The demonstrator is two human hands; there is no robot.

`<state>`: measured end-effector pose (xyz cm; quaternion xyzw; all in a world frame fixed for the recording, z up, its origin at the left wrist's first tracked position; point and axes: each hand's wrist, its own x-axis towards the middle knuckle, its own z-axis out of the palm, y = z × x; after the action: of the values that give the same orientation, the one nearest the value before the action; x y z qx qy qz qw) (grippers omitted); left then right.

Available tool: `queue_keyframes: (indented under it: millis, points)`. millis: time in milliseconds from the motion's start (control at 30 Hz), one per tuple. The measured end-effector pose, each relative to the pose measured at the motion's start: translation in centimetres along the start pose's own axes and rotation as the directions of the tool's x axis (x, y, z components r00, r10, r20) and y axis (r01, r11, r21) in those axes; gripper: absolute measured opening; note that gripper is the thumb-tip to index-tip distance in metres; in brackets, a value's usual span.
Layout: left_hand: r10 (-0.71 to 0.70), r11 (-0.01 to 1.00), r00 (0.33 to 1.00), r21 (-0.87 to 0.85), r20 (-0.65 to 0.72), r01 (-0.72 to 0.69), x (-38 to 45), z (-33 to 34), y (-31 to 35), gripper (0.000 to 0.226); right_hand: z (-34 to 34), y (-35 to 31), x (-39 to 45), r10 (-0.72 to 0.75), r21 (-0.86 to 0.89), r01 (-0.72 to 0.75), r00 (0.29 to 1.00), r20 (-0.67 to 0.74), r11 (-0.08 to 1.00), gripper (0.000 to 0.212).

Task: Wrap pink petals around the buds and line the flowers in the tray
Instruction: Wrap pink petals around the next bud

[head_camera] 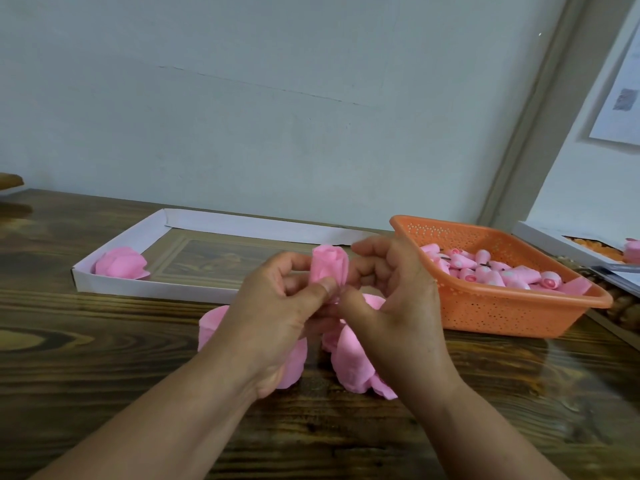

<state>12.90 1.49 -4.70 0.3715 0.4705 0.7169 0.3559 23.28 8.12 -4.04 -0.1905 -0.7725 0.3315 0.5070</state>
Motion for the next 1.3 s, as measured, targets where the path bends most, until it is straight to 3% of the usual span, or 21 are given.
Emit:
queue_keyframes:
  millis: [133,300,400,500,600,733,900,1067,1167,1300]
  points:
    - [0.002,0.998,1.0,-0.068,-0.029,-0.004,0.0,0.1,0.0,0.017,1.0,0.2,-0.8,-0.042,-0.042,0.042,0.999,0.007,0.998,0.031]
    - [-0.028,0.985,0.999,-0.168,-0.016,0.025,-0.6,0.9,0.1,0.031,2.4,0.8,-1.2,-0.169,-0.25,0.131,0.976,-0.137,0.959,0.016]
    - [-0.054,0.989,0.999,-0.139,0.003,0.054,-0.9,0.9,0.3,0.023,2.3,0.9,-1.0,-0.295,-0.324,0.225,0.937,-0.185,0.919,0.011]
    - [-0.05,0.999,0.998,-0.005,0.026,0.05,-0.8,0.4,0.6,0.022,1.9,1.1,-0.9,-0.346,-0.351,0.264,0.918,-0.194,0.898,0.013]
    - [0.016,0.985,0.999,0.173,0.029,-0.02,-0.6,0.0,0.3,0.011,1.5,1.1,-0.7,-0.327,-0.329,0.258,0.928,-0.176,0.908,0.012]
    - [0.12,0.963,0.993,0.243,-0.005,-0.115,-0.3,-0.3,0.3,0.016,1.0,0.6,-0.5,-0.265,-0.213,0.229,0.952,-0.155,0.95,0.015]
    - [0.131,0.991,0.987,0.009,0.093,-0.132,0.1,-1.0,1.0,0.013,-0.1,-0.1,-0.2,-0.056,0.111,0.061,0.997,-0.048,0.992,0.022]
    - [0.109,0.984,0.98,-0.16,0.164,-0.082,0.6,-1.5,1.3,0.006,-0.7,-0.5,-0.1,0.047,0.386,-0.085,0.993,0.105,0.919,0.021]
    - [0.133,0.984,0.981,-0.134,0.139,-0.115,0.8,-1.6,1.0,0.009,-0.6,-0.7,-0.2,0.068,0.382,-0.094,0.994,0.08,0.92,0.019]
    - [0.183,0.983,0.983,0.019,0.01,-0.183,0.7,-1.1,0.4,0.017,0.0,-0.5,-0.8,0.053,0.163,-0.046,0.998,-0.043,0.986,0.024]
